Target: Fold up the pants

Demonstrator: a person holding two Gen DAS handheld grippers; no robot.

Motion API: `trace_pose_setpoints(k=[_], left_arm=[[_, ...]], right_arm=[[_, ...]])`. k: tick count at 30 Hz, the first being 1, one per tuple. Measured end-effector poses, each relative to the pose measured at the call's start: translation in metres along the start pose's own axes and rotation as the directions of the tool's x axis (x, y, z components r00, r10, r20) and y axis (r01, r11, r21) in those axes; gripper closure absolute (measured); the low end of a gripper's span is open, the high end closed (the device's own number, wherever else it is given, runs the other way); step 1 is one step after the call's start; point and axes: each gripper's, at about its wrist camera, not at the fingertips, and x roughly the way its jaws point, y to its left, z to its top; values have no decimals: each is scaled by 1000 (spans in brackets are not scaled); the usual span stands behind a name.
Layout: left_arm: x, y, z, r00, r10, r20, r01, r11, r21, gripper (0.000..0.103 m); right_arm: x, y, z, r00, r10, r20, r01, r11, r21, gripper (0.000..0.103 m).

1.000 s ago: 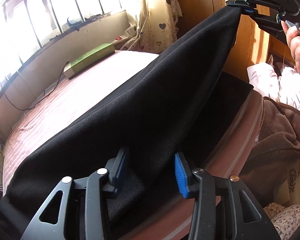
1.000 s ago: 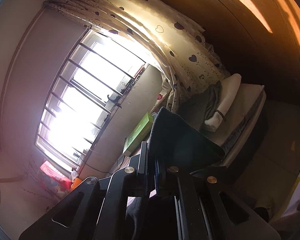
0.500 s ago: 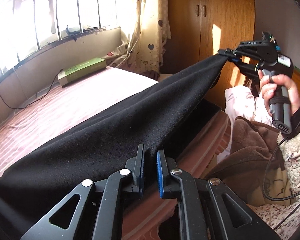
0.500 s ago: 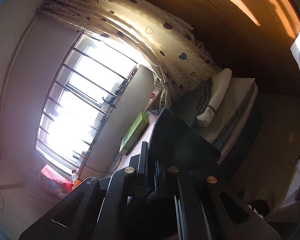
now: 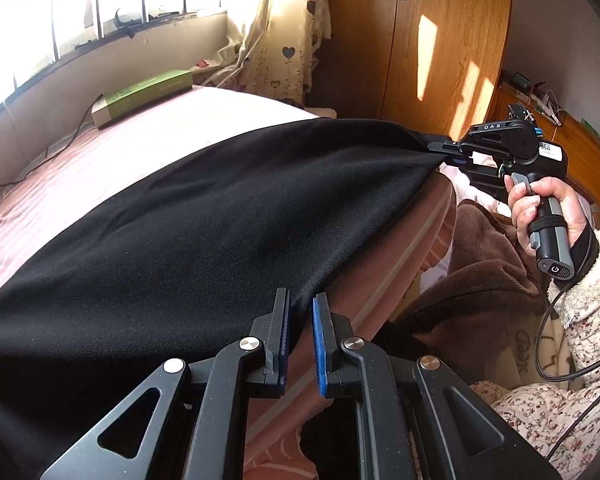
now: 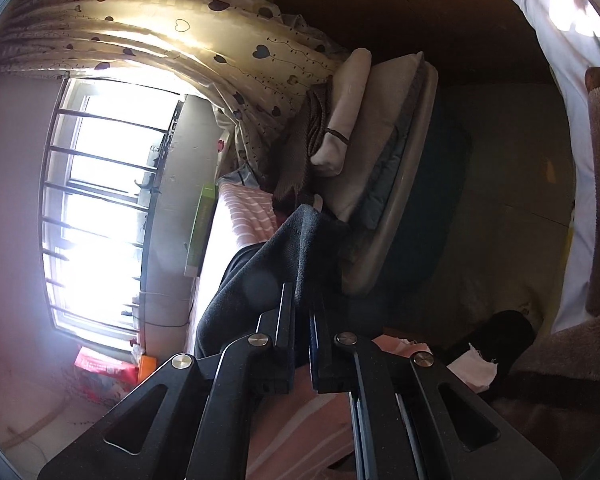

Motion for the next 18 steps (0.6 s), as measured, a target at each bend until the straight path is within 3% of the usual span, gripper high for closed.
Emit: trace_pose_setpoints(k=[4,7,10,12,16,18], left_arm=[[-8,0,11,999,9,40,-9,1000,-3,64],[-20,2,20,996,10,93,-8,1000,-21,64],[-29,3,24,990,11,141,-9,1000,-20,64],[-25,3,22,992,-1,123,4,1000,-22,64],[0,6,9,998,-56,34,58,996,-65,64],[6,3,4,995,-101,13,102,993,-65,64]], right_arm=[[1,44,23,998,61,24,-59,995,-84,98],[-12,90,30,986,154,67,-138,969,-207,98],[-21,110,30,975,206,86,-175,945,-277,98],[-16,98,30,981,182,72,-158,953,-257,98],[12,13,24,999,51,-10,-51,999,11,98],[14,-20,11,998,50,-39,-47,995,84,98]])
